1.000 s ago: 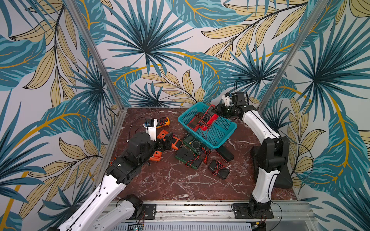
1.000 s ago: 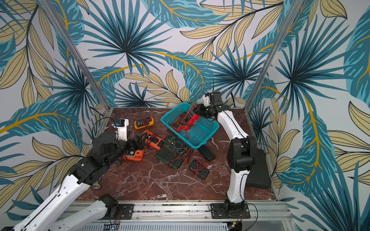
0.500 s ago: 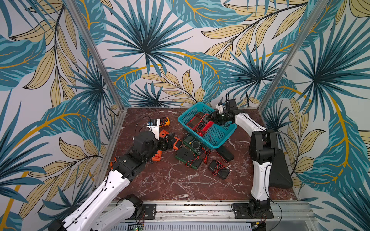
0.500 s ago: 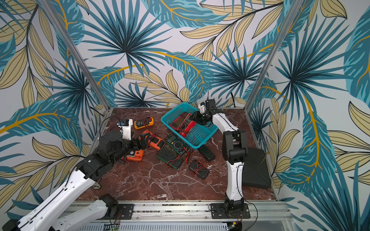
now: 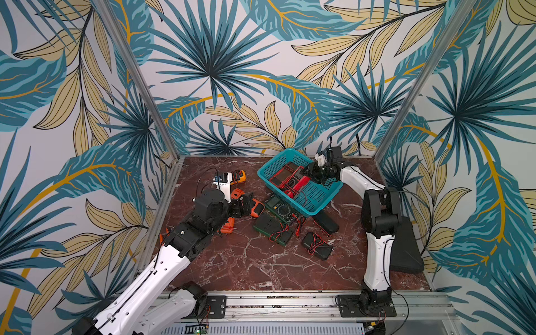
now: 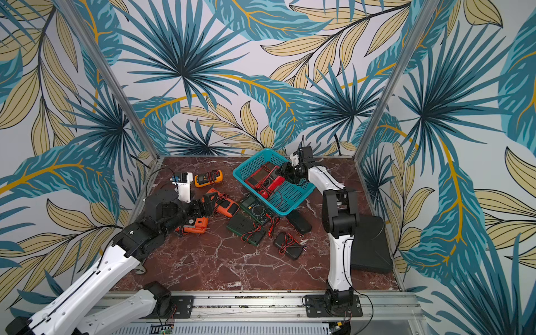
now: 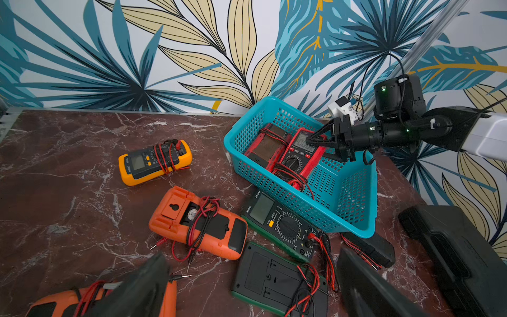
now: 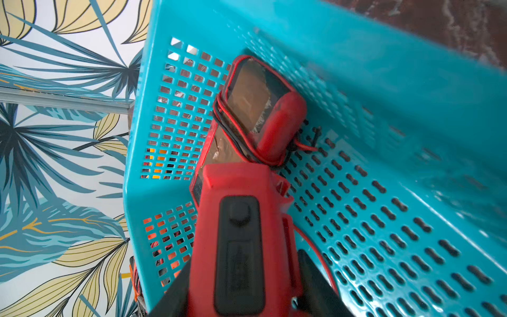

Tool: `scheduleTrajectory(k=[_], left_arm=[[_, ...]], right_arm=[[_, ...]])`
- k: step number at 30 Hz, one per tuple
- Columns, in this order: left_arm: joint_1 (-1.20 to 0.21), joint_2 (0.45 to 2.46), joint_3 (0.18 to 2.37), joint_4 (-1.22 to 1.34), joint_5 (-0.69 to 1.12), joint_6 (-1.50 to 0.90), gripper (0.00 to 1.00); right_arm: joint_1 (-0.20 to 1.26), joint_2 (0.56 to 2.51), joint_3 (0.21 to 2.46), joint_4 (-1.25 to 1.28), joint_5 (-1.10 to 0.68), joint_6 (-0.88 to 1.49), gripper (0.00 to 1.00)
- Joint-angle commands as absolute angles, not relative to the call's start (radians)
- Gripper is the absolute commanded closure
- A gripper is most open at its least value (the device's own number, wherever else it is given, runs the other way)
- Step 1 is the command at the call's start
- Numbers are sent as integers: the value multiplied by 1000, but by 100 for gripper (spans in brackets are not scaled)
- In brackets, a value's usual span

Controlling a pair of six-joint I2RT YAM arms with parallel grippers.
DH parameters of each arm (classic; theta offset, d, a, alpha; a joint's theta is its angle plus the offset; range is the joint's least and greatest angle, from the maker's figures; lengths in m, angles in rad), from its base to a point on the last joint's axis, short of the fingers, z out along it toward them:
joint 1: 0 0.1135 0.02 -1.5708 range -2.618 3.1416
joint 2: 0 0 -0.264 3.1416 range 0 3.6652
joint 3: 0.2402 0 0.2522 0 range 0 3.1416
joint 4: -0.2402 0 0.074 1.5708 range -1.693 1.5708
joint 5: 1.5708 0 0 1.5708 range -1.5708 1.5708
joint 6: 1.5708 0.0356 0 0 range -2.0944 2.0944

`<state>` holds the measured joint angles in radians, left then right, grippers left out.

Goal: Put the multimeter into the basket
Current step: Place the multimeter in the basket.

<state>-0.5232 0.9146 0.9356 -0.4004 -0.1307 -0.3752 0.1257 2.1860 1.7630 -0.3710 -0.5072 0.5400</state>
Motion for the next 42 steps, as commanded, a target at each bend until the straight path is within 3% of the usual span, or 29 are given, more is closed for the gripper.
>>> scheduleTrajectory(k=[1,5,12,26,35,42], left_arm=[[-515,911,907,-378,-113,-383,0],[-512,910,905,-371,-104,-384,0],[-509,913,903,-363,-92,-387,0],[-503,916,891,-353,-78,-396,0],[-496,923,890,-347,-75,-399,0],[-489,944,894,-341,-64,-400,0]], right_arm=[[126,2168,1718,-374,-387,542,32],[126,2157,1719,-397,-353,526,16],[127,2125,1730,-484,-272,509,6],[175,2112,1759,-659,-112,471,17],[209,2125,1754,-675,-150,534,20],[222,2152,1712,-542,-256,622,23]])
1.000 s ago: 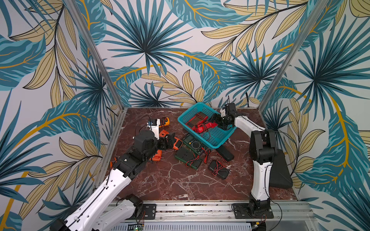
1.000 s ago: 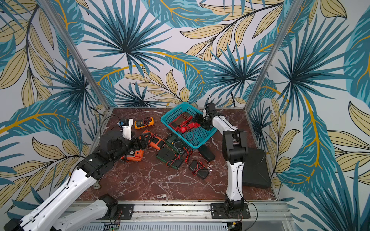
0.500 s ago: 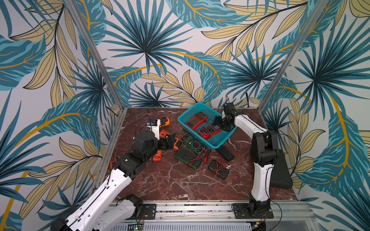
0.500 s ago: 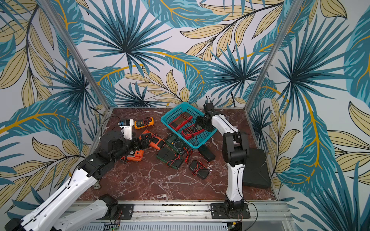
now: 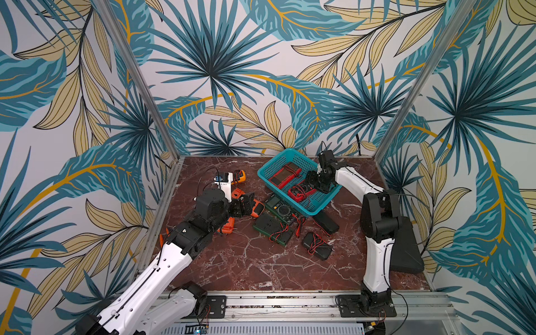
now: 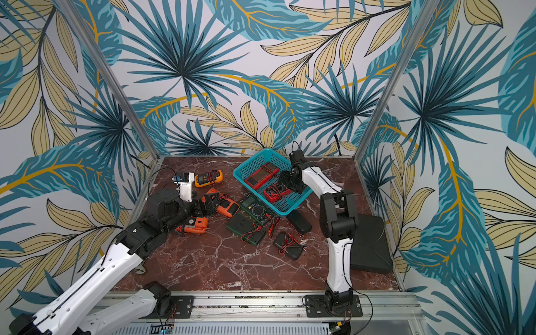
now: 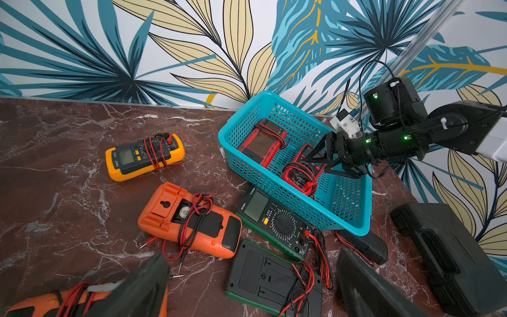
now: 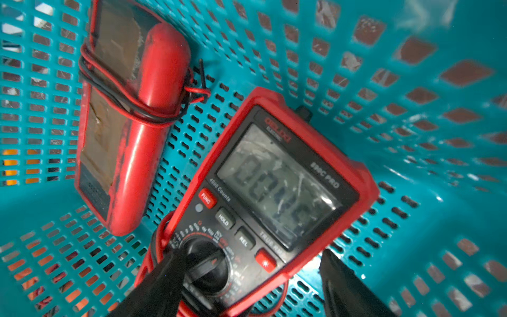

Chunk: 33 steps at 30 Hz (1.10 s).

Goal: Put the multimeter into the basket
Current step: Place the multimeter in the basket.

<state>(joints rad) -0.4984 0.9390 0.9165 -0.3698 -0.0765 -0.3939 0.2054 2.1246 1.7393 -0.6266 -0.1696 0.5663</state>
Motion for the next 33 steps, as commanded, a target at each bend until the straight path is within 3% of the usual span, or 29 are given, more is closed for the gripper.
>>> scheduleTrajectory(k=[1,7,22,33], left_arm=[[-489,945,896,-340,-64,-400,0],[-486,946,893,-340,-64,-402,0],[-485,965,894,-342,-18,-421,0],[-485,979,877,-319,33,-456,0]], right_arm=[[224,2156,1707,-513,-277,637,24],[235,2172,1687,-399,-374,738,27],[249,2042,1498,-239,-402,822,25],[248,2172,1593,-94,-499,822,26]])
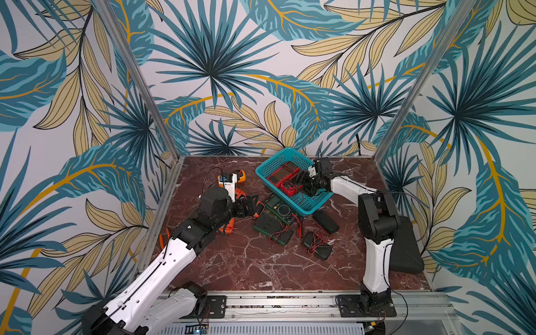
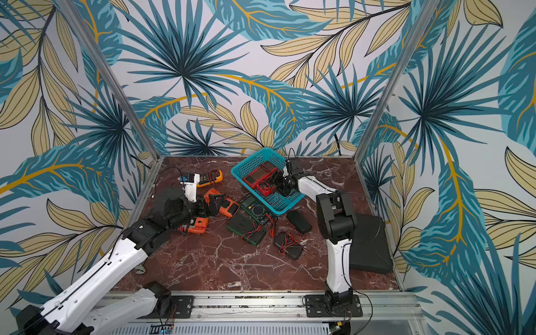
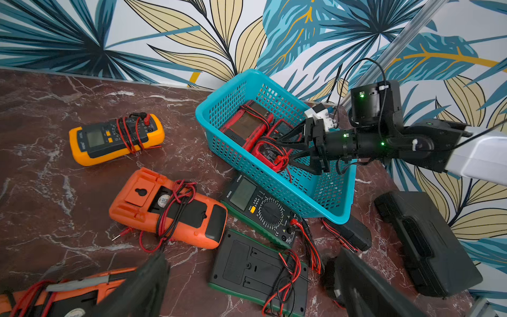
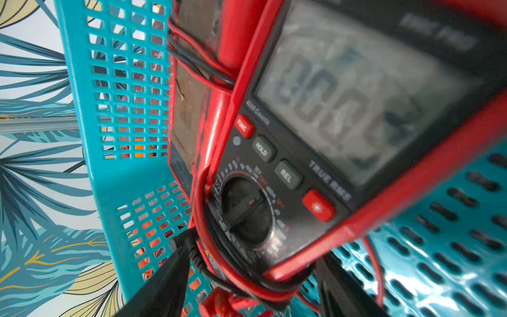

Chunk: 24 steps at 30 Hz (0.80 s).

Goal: Put the multimeter into the basket
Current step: Place the multimeter in the basket.

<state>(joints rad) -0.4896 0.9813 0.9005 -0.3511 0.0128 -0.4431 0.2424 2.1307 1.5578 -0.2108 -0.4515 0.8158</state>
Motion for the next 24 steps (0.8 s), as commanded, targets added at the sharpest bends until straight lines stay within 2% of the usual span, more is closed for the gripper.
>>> scheduleTrajectory(k=[1,7,13,24], left_arm=[[-485,979,877,-319,35,-457,0],[-485,978,874,-316,35,-462,0],[-485,969,874,-332,15,-474,0],[-444,883,799,-422,-209,-626,0]], right_arm=[[249,2178,1599,-87,-507,825,25],[249,2169,1598,-137,-474,797,25],[249,2102,1582,-264,-440,725,17],[275,1881,1540,-471,-388,540,4]])
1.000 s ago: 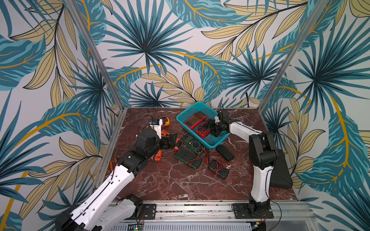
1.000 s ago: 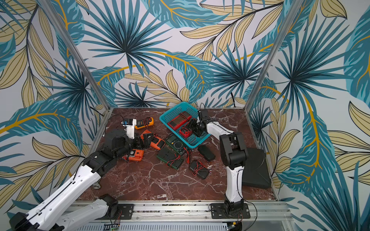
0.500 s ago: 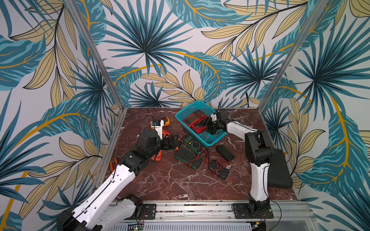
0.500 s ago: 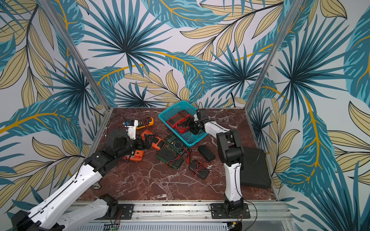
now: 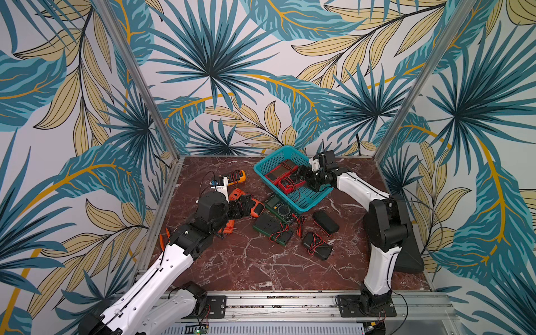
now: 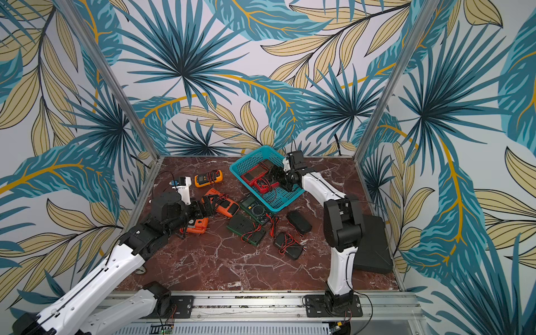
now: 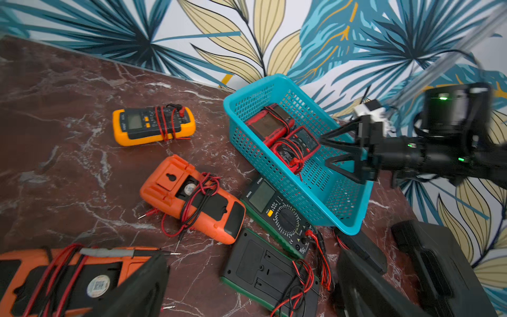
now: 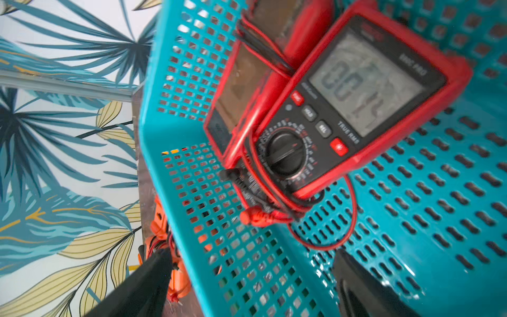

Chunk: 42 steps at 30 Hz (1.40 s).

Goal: Put the multimeter into the basket
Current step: Place the multimeter in the basket, then pick up the multimeter from the center of the board.

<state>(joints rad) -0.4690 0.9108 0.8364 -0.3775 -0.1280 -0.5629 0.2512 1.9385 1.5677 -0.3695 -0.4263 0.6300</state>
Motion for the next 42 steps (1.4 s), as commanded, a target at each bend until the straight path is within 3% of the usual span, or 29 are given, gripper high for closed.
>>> scheduleTrajectory(k=[1,7,19,42], left_arm=[[-433,877,791,-440,-220,-647,0],[-361,861,748,-538,-267,-745,0],[-315,766,632,-579,-353,-868,0],[-312,727,582,-517,-326,-874,0]], right_arm=[[288,1862,1542,-507,-368,509,4],[432,1797,1559,-698,-216,330,1],[685,1860,1560,-840,-136,209,1],[774,2162,1779,-920,-95,95,0]])
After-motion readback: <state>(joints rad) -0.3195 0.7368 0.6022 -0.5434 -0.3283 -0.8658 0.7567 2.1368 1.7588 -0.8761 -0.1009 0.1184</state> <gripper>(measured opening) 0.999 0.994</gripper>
